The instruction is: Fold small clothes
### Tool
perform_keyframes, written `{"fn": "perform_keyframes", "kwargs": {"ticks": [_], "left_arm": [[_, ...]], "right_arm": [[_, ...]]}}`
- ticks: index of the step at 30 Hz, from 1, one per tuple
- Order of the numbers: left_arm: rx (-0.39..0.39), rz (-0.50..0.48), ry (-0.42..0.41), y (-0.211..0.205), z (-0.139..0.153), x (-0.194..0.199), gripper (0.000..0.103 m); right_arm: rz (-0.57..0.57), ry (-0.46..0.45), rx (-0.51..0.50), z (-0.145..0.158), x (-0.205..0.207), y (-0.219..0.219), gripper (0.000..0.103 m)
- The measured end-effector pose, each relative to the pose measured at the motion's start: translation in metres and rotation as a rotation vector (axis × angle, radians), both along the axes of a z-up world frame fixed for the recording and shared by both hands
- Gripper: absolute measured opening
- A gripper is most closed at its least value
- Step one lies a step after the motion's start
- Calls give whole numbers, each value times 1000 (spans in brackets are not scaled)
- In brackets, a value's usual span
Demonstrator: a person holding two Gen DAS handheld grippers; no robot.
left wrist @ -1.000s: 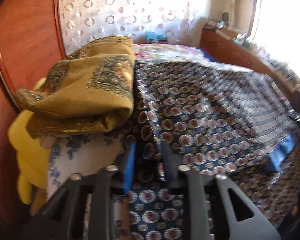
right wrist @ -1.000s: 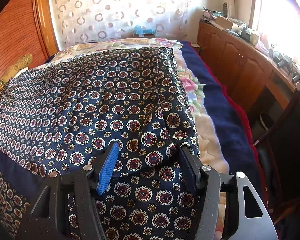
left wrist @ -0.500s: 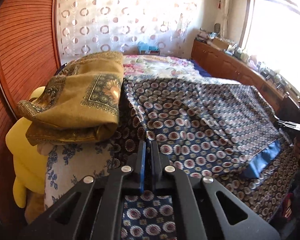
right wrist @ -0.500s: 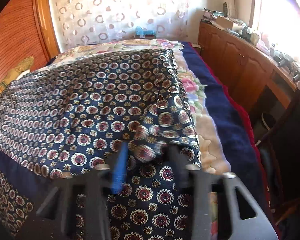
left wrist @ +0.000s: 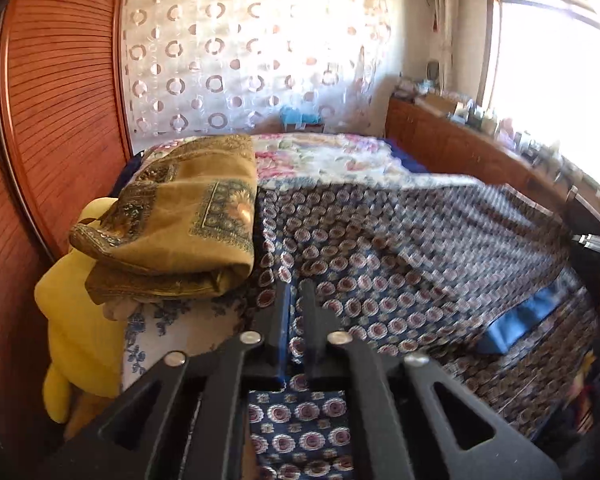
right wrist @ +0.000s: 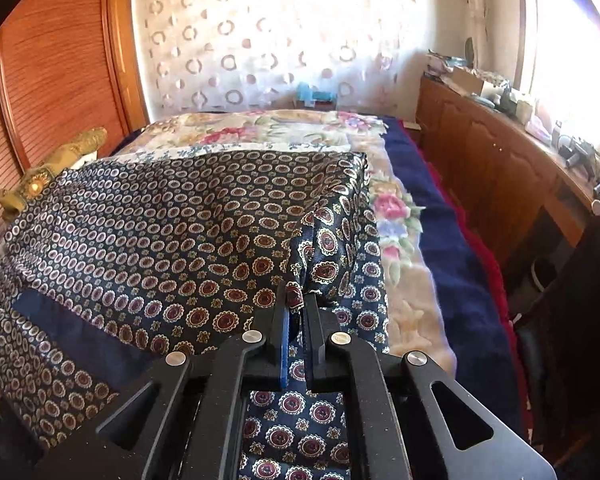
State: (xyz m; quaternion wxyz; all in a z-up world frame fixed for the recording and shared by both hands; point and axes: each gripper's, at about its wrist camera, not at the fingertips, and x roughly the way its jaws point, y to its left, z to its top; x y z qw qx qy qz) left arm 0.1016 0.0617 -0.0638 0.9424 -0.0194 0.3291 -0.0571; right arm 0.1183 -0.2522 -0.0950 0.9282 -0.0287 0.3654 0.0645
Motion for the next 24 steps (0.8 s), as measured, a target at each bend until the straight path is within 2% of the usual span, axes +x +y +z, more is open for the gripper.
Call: {"fn": "perform_keyframes", "kwargs": {"ticks": [4,6,8,14,16,17,19,24], "left_arm": [[50,-1,56,-5,-15,12,29],[100,9,77,-7,-24,21,34],[119,16,103,-6,-32,31,35],[109,-9,199,-3,-54,53,36],[102,23,214,1,-59,57,36],[96,36,204,3,-59,57,36],[75,28,199,5,-58,56,1],[43,11,153,1,-45,40,0]], "right_arm": [[-3,15,-6,-7,6,2,2],[-2,19,-3,-11,7,3,2],[0,25,-6,-15,8,5,2],[-2,51,-20,-27,13,8,3],[-7,55,-20,-30,14,5,2],[-8,56,-19,-31,14,4,2],[-9,57,-15,-32,14,2,2],[5,39,-15,-28,11,2,2]]}}
